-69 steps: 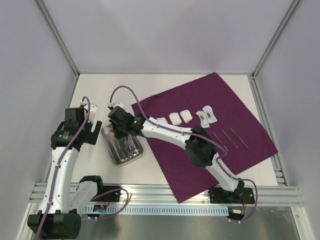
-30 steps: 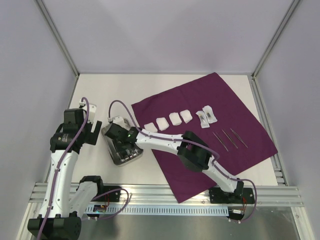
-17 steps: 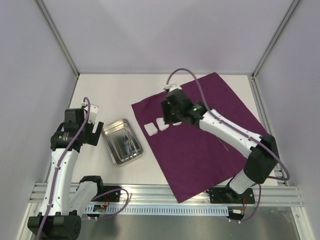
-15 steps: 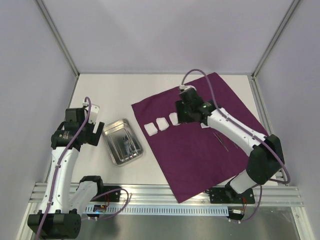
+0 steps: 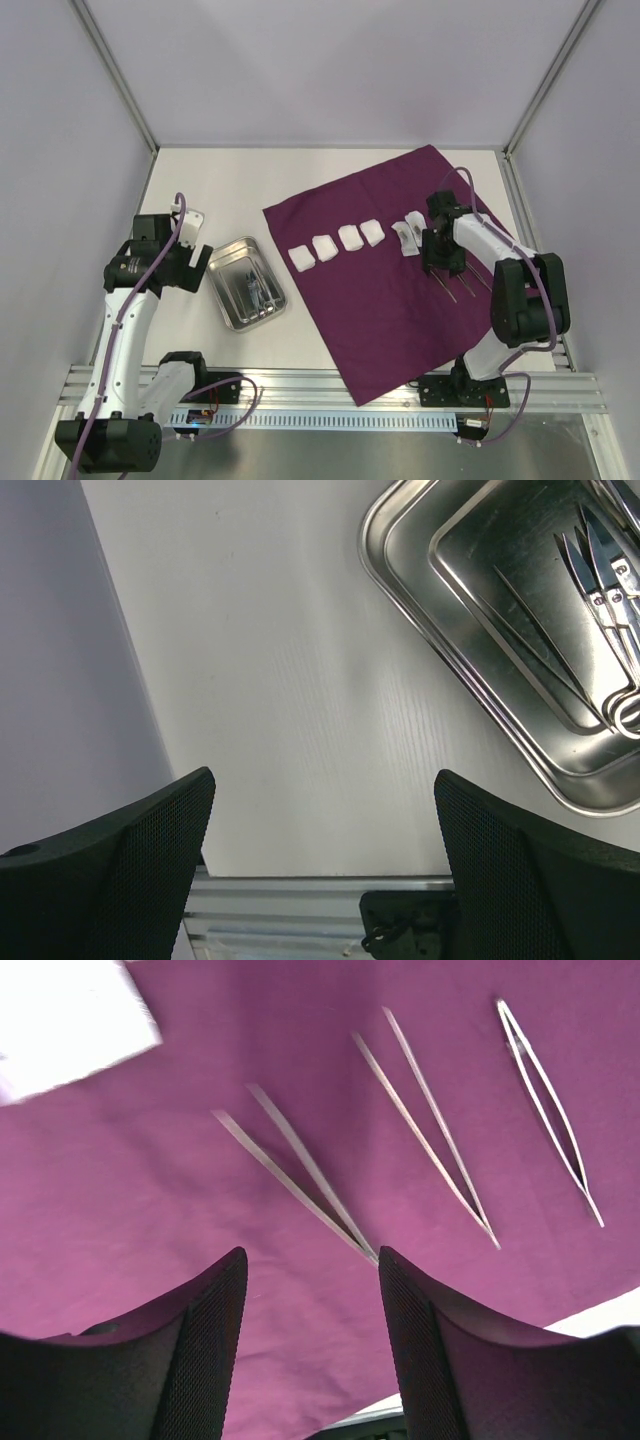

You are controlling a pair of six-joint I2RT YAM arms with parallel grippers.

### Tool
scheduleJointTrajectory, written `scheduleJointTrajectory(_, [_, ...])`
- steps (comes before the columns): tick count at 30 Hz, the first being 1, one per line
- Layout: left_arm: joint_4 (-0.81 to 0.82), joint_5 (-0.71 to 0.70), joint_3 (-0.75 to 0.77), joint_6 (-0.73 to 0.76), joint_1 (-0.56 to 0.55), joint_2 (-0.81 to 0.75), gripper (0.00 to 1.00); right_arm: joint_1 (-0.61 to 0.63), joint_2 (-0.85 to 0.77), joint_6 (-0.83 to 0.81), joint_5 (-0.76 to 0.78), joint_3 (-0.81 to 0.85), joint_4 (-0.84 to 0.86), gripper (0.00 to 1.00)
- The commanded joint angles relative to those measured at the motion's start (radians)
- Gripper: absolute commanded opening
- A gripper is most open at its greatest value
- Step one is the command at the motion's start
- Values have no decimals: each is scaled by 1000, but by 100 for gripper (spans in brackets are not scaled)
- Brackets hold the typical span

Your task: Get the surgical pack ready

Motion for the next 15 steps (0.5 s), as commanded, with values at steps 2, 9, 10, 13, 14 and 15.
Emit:
scheduleJointTrajectory(2, [16, 32, 27, 18, 4, -4, 100, -44, 41, -61, -49, -26, 16, 57])
scheduleJointTrajectory(9, [19, 38, 35, 12, 4, -3, 100, -97, 80, -106, -115, -48, 63, 54])
scheduleJointTrajectory(10, [19, 37, 36, 8, 4, -3, 100, -98, 94, -107, -129, -51, 66, 52])
scheduleJointTrajectory(13, [22, 34, 46, 1, 4, -9, 100, -100, 114, -117, -163, -42, 79, 41])
scheduleJointTrajectory(14, [21, 35, 49, -4, 5, -15, 100, -100, 125, -115, -163, -39, 77, 33])
scheduleJointTrajectory(15, [21, 38, 52, -1, 5, -27, 100, -98, 131, -117, -163, -36, 74, 29])
